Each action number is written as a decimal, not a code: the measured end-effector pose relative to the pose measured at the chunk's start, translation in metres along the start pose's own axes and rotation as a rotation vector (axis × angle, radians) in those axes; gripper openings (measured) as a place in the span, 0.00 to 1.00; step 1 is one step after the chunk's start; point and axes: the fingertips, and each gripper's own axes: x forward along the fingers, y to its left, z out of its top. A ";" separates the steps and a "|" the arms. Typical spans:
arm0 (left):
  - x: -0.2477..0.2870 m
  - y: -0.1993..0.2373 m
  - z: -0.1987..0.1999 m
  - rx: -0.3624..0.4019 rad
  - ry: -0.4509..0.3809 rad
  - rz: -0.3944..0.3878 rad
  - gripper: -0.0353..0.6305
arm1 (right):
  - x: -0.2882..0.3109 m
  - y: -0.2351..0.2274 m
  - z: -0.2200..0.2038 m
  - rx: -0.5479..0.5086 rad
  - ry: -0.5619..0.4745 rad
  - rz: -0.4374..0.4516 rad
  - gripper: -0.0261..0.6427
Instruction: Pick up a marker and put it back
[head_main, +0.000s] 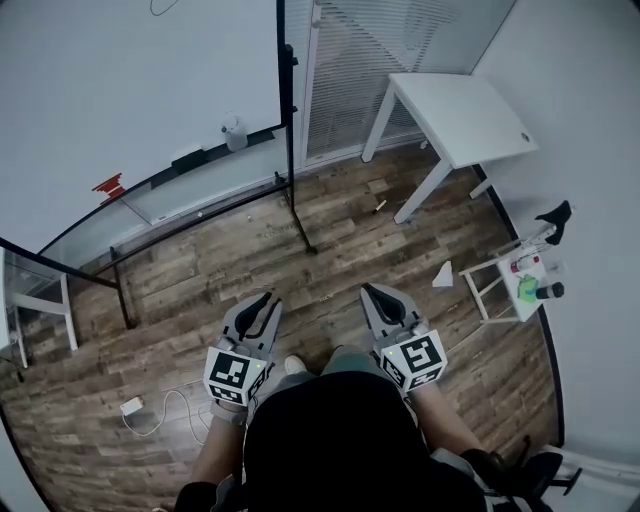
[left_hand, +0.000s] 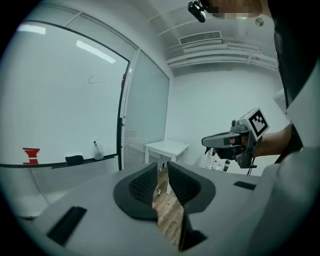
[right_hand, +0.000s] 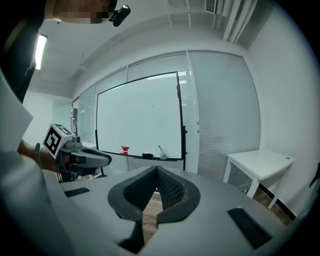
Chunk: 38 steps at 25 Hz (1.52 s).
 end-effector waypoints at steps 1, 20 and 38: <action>0.002 0.007 -0.002 -0.003 0.002 0.003 0.17 | 0.004 -0.003 -0.001 0.002 0.006 -0.009 0.08; 0.201 0.157 0.044 -0.054 0.059 0.220 0.17 | 0.211 -0.196 0.053 0.039 0.036 0.128 0.08; 0.281 0.333 0.032 -0.181 0.081 0.588 0.17 | 0.373 -0.237 0.103 -0.013 0.065 0.273 0.08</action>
